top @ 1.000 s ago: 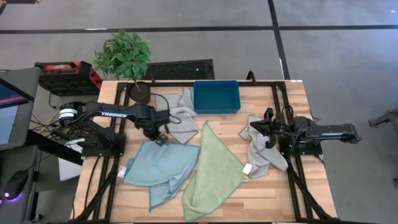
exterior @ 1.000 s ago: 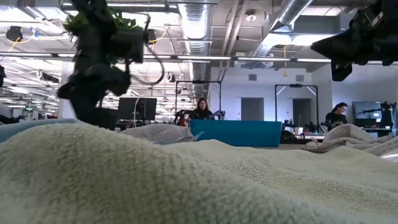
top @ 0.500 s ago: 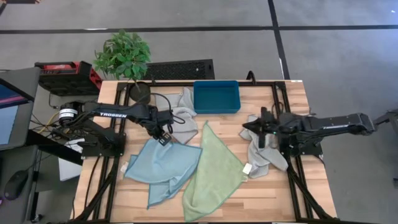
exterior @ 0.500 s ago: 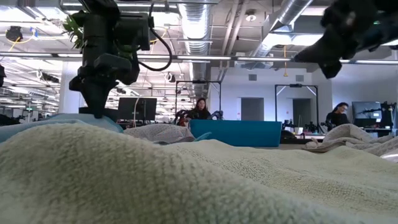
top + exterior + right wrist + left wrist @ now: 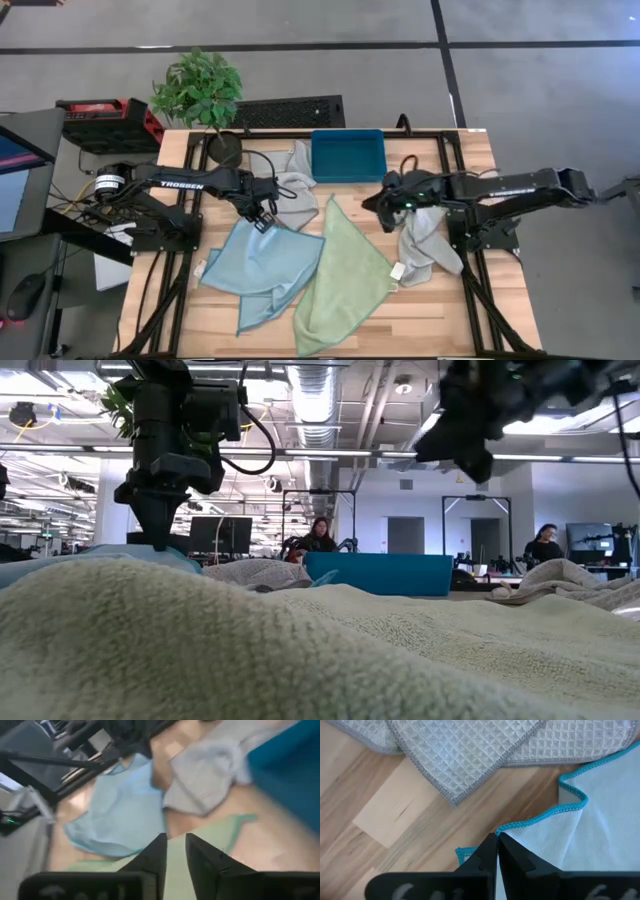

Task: Fold microfiber towels
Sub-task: Fold the blue towel

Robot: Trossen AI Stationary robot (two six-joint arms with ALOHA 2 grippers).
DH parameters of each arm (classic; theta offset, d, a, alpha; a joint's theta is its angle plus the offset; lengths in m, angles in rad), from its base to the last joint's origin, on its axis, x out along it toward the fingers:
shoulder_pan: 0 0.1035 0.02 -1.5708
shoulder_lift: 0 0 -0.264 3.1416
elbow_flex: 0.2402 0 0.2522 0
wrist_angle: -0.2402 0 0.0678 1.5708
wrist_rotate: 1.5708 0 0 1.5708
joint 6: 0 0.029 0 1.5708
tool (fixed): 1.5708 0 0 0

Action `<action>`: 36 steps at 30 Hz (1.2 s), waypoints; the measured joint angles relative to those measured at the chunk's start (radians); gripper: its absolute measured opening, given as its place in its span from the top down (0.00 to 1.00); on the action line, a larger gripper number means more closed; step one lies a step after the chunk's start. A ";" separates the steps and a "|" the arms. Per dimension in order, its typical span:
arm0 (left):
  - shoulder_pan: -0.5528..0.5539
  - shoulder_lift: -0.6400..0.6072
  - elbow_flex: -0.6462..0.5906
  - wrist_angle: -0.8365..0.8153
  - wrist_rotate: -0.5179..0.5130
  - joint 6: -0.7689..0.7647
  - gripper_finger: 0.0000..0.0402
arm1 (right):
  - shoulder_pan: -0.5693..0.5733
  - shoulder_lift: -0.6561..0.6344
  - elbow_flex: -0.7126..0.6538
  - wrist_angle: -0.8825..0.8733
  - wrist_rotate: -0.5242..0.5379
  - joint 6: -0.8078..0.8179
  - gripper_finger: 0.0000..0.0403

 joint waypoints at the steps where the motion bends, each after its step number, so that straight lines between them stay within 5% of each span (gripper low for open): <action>1: 0.000 0.000 0.000 0.000 0.000 0.001 1.00 | -0.008 0.032 0.022 -0.003 -0.030 0.046 0.74; 9: 0.000 -0.001 0.001 0.001 0.023 0.066 1.00 | -0.010 0.281 0.162 -0.007 -0.293 0.334 0.67; 19: 0.000 -0.023 0.001 0.003 0.034 0.201 1.00 | 0.042 0.565 0.309 -0.008 -0.332 0.641 0.67; 36: 0.000 -0.027 0.001 0.002 0.081 0.170 1.00 | 0.038 0.777 0.427 -0.005 -0.338 0.689 0.67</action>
